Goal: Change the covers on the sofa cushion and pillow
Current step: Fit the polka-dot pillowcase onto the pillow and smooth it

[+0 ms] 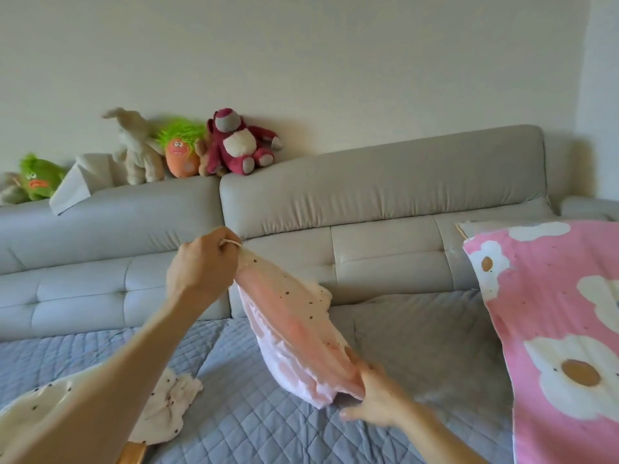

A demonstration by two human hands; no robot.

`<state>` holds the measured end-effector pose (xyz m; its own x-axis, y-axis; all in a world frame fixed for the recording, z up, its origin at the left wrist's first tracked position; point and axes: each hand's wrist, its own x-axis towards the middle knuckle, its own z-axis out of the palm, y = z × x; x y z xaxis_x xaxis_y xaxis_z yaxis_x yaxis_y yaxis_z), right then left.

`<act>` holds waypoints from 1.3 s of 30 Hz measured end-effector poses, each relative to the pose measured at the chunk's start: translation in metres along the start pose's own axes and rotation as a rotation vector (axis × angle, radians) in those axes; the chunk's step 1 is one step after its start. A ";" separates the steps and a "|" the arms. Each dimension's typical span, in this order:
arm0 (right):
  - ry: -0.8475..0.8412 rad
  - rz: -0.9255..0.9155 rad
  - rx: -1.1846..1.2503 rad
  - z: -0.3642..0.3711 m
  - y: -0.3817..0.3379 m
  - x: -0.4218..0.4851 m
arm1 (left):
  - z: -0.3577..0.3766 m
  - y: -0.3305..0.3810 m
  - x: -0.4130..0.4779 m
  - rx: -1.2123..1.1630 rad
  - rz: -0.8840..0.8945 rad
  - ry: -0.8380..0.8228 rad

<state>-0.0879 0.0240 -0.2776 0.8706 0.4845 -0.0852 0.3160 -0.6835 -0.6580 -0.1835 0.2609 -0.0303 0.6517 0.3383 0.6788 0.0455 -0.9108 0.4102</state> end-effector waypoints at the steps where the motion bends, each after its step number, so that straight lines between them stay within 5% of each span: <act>1: 0.003 -0.012 -0.029 0.010 0.008 0.003 | -0.003 -0.005 -0.002 -0.006 -0.012 0.006; 7: 0.208 -0.006 -0.166 0.006 0.015 0.008 | -0.014 -0.056 -0.013 -0.137 -0.227 0.042; 12: 0.759 -0.059 0.605 -0.078 -0.027 -0.007 | -0.009 -0.103 -0.042 -0.550 -0.424 0.095; 14: 0.791 -0.150 0.662 -0.100 -0.037 -0.019 | 0.001 -0.113 -0.062 -0.638 -0.569 0.041; 16: 0.638 -0.221 0.478 -0.102 -0.040 -0.035 | 0.020 -0.130 -0.087 -0.584 -0.743 -0.149; 18: 0.276 -0.243 0.127 -0.087 -0.034 -0.052 | 0.045 -0.158 -0.113 -0.424 -0.867 -0.576; 21: -0.477 -0.198 -0.418 -0.041 -0.016 -0.073 | 0.069 -0.173 -0.154 0.148 -0.512 -1.418; 23: -0.721 -0.096 -0.581 -0.016 -0.006 -0.078 | 0.075 -0.162 -0.171 0.303 -0.372 -1.607; 27: -0.615 0.068 -0.150 -0.012 0.001 -0.059 | 0.082 -0.136 -0.151 0.138 -0.337 -1.491; 33: 0.063 0.201 0.260 0.008 0.006 0.030 | 0.142 -0.127 -0.095 0.116 -0.214 -0.929; 36: 0.139 0.421 0.572 0.033 -0.002 0.079 | 0.182 -0.128 -0.074 0.122 -0.348 -0.752; 39: 0.114 0.469 0.546 0.049 -0.017 0.113 | 0.214 -0.146 -0.060 0.091 -0.496 -0.672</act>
<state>-0.0136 0.1174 -0.3126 0.9114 0.1273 -0.3912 -0.3074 -0.4213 -0.8532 -0.0669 0.3229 -0.2613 0.8509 0.5181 -0.0868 0.4880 -0.7185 0.4955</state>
